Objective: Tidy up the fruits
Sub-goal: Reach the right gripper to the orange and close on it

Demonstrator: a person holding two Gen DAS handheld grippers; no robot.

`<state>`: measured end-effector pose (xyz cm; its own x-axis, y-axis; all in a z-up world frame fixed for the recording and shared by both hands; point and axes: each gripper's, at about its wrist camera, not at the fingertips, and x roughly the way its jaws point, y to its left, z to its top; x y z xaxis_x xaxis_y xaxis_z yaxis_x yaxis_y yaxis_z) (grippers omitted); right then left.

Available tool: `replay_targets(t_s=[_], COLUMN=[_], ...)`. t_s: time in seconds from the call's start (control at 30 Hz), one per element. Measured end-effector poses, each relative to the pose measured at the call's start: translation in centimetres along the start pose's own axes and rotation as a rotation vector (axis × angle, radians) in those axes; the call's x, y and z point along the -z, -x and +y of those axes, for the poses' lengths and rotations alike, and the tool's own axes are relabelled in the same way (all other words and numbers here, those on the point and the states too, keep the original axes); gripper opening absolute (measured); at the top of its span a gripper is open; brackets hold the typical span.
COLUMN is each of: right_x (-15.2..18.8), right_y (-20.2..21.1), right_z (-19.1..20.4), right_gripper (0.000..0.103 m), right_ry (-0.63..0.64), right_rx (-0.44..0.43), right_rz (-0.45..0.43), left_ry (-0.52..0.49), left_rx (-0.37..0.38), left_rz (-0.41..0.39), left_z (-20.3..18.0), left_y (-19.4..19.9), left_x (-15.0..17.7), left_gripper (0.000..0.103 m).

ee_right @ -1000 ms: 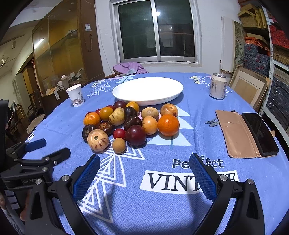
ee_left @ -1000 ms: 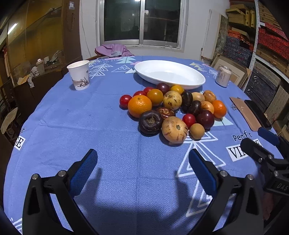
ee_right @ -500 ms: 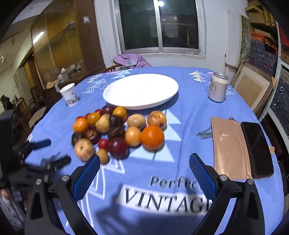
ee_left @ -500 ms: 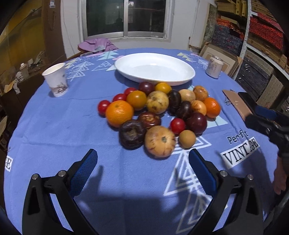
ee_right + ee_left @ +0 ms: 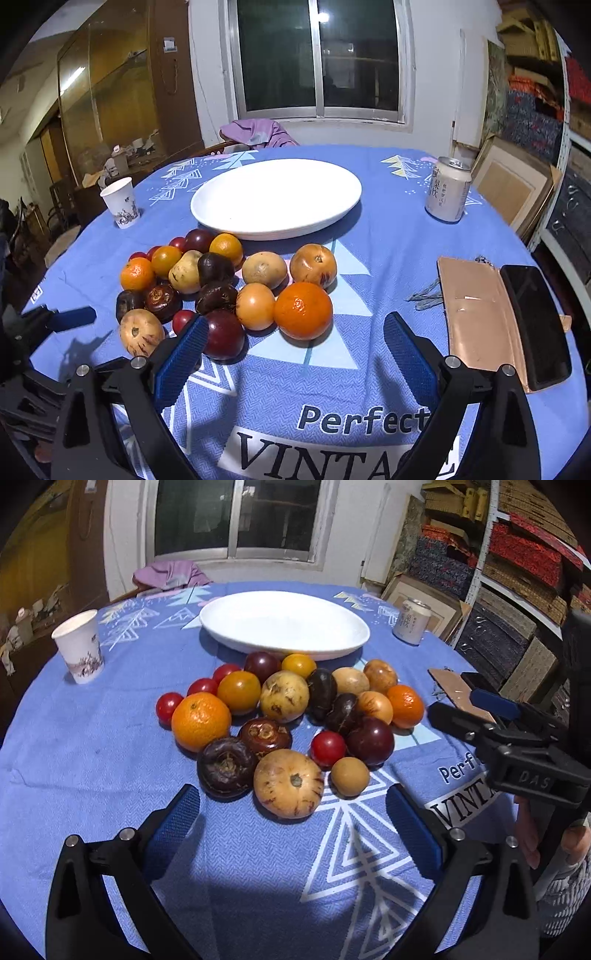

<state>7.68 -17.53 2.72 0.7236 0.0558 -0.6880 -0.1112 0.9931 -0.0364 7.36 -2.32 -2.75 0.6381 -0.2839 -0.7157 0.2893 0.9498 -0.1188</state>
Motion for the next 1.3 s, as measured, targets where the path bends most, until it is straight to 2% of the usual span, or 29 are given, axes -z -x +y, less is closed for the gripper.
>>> replay_targets(t_s=[0.03,0.1,0.13,0.2,0.4,0.53,0.77,0.87,1.07,1.17,1.3], right_x=[0.1,0.1,0.1,0.1,0.0,0.2,0.3,0.3,0.5,0.7,0.6], right_y=[-0.2,-0.3,-0.4,-0.4,-1.0,-1.4,-1.9,-2.0,-2.4,-2.7,-3.5], right_z=[0.1,0.2,0.2,-0.2,-2.2,-2.2,-2.3,-2.3,-1.9,-1.3,-0.9], right_gripper=[0.097,0.097,0.097,0.097,0.097,0.097,0.097,0.097,0.097,0.089,0.073], right_ry=[0.008,0.015,0.015,0.002,-0.106,-0.108,-0.101,-0.098,-0.076,-0.045,-0.017], right_rx=[0.006,0.018,0.026,0.042,0.023,0.026,0.053,0.061,0.056,0.035,0.004], right_rz=[0.005,0.007,0.007,0.011,0.035,0.051,0.065,0.067,0.08,0.091,0.103], left_ry=[-0.017,-0.046,-0.053,-0.054,-0.069,-0.095,-0.103,-0.073,-0.025,-0.037,-0.039], left_rx=[0.003,0.008,0.014,0.028,0.012,-0.021,-0.087,-0.061,-0.034,-0.047,-0.054], left_rz=[-0.004,0.001,0.01,0.041,0.034,0.041,0.058,0.108,0.102,0.094,0.095], left_z=[-0.3,-0.9,-1.0,-1.1,-1.2,-1.5,-1.0,-0.3,0.5,0.2,0.0], left_y=[-0.1,-0.3,-0.6,-1.5,-2.1,-2.7,-3.2,-3.9,-3.7,-3.6,-3.5], left_x=[0.0,-0.1,-0.1,-0.1,-0.3,-0.3,-0.2,-0.1,0.0,0.2,0.3], left_gripper=[0.097,0.088,0.078,0.072,0.071,0.07,0.048,0.048,0.045,0.045,0.045])
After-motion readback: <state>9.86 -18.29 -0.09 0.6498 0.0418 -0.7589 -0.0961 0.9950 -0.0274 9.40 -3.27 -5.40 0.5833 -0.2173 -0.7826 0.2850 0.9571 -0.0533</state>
